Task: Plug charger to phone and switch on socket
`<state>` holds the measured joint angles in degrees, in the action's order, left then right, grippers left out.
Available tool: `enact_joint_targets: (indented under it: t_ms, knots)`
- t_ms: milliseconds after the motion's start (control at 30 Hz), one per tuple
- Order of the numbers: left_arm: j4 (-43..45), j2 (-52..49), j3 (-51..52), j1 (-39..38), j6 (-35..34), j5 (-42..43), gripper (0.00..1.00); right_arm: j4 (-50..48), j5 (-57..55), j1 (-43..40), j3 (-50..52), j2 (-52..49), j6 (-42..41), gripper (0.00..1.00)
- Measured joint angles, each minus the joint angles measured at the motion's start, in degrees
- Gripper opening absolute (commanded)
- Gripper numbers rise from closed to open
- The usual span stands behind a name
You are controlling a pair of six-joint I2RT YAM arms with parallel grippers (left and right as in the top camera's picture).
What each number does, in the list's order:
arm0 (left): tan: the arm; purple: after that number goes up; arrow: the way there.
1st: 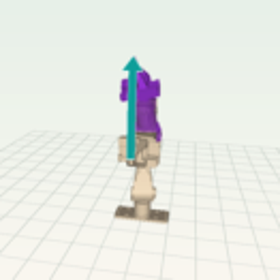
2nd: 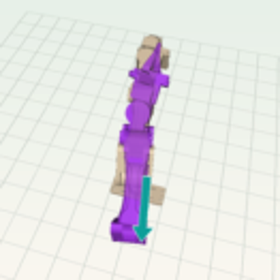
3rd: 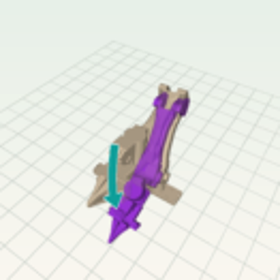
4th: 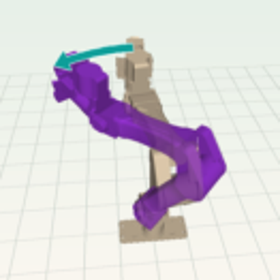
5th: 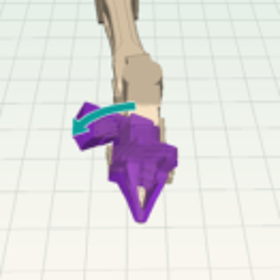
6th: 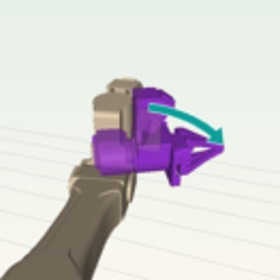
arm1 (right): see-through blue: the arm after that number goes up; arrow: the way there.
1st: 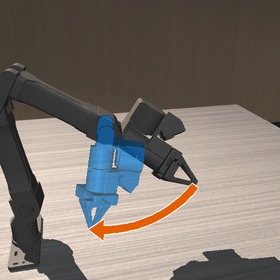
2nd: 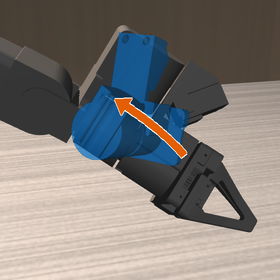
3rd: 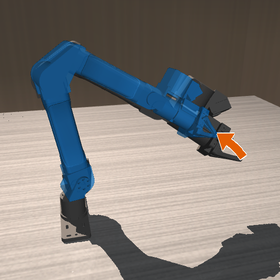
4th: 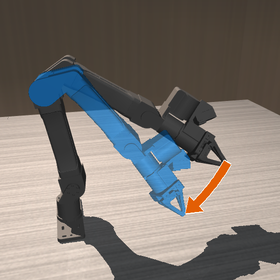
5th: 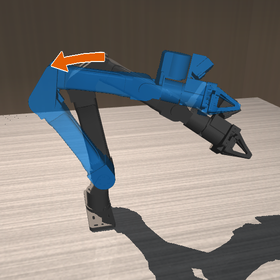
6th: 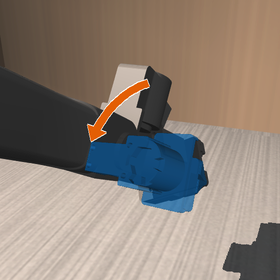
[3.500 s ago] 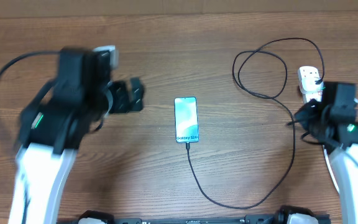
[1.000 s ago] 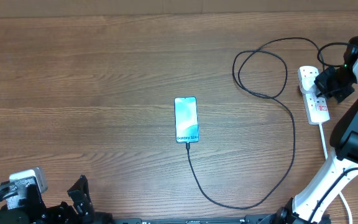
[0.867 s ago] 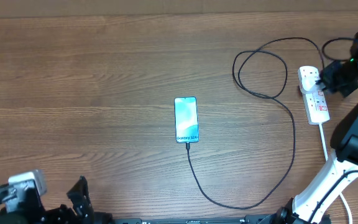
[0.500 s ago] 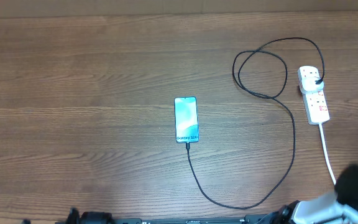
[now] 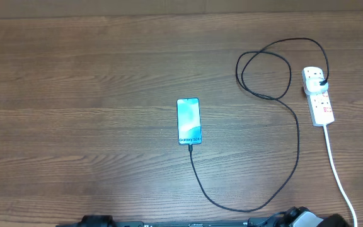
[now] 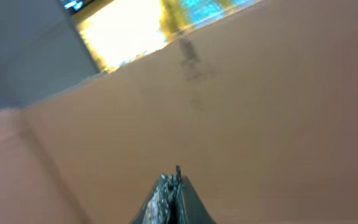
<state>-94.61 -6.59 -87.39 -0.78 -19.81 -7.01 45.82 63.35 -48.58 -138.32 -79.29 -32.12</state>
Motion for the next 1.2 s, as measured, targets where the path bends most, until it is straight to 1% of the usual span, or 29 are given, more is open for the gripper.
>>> enact_joint_targets:
  t_ms: [67,167,267,500,867,933,1067,1200]
  knots:
    - [-1.9,0.3,0.0,2.1,0.0,-0.1,1.00,-8.3,6.0,-0.1,0.1,-1.7,-5.4,0.04]
    - [-2.0,1.6,0.1,4.5,0.0,-0.1,1.00,-10.3,10.0,1.1,0.5,-3.0,-9.7,0.04]
    - [-2.0,3.9,0.1,5.8,0.0,-0.1,1.00,-10.0,12.0,2.9,0.8,-3.3,-11.8,0.04]
    - [-2.3,5.8,-0.1,6.1,0.0,-0.1,1.00,-6.5,14.7,4.4,0.8,-1.7,-13.3,0.04]
    - [-2.1,5.8,-0.1,6.1,0.0,-0.1,1.00,-6.0,15.9,5.4,0.7,6.6,-12.1,0.04]
    - [0.5,5.8,0.0,6.1,-0.3,-0.2,1.00,-6.9,15.9,7.4,0.6,7.4,-11.7,0.04]
    - [8.5,5.8,2.4,6.1,-1.0,-1.1,1.00,-8.0,15.9,13.4,0.5,7.3,-10.9,0.07]
    - [18.9,5.9,10.6,6.1,-1.2,-0.9,0.99,-8.5,15.9,18.9,0.5,6.9,-7.3,0.07]
